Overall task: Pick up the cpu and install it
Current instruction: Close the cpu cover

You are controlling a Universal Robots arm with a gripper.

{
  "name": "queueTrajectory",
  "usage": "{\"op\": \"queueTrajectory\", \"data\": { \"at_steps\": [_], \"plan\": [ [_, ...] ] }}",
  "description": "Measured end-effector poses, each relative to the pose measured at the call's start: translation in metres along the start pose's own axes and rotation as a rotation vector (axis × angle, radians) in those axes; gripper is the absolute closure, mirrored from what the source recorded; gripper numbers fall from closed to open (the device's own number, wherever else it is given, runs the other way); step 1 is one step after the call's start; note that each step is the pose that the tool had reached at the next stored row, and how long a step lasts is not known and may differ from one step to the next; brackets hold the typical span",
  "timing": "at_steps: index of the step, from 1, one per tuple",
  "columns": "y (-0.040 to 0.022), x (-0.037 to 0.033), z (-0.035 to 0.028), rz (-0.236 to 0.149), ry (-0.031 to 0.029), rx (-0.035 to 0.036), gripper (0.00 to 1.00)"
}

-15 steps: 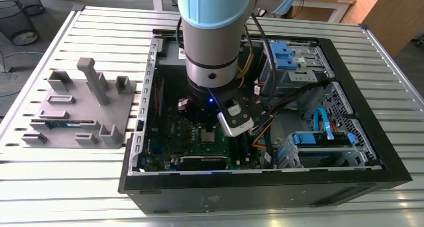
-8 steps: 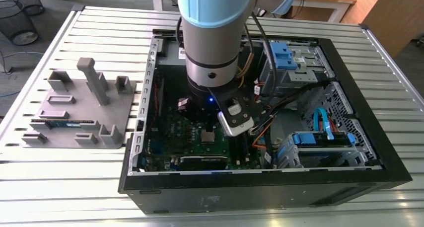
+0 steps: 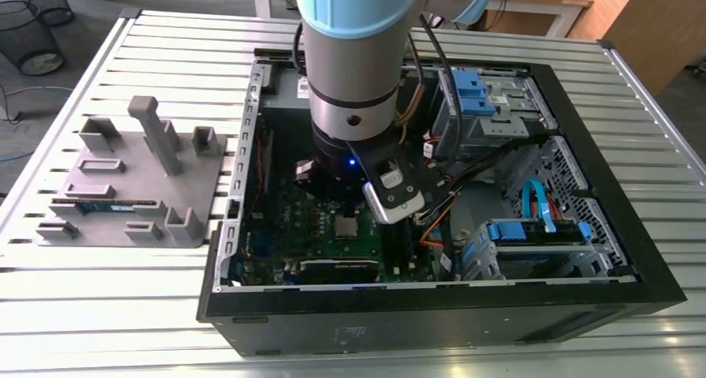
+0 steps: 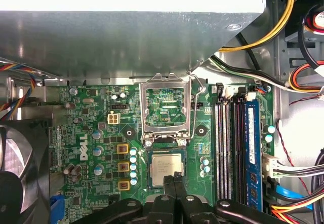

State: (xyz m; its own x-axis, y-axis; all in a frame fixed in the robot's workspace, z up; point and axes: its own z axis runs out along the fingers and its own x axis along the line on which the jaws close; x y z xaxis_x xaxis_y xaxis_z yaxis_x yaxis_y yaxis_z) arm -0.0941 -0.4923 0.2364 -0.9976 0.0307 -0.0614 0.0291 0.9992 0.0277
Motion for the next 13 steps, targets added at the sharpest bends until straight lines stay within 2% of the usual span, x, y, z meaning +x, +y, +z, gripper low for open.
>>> {"op": "queueTrajectory", "data": {
  "at_steps": [13],
  "plan": [
    [0.0001, -0.0001, -0.0018, 0.0, -0.0001, -0.0004, 0.89]
  ]
}}
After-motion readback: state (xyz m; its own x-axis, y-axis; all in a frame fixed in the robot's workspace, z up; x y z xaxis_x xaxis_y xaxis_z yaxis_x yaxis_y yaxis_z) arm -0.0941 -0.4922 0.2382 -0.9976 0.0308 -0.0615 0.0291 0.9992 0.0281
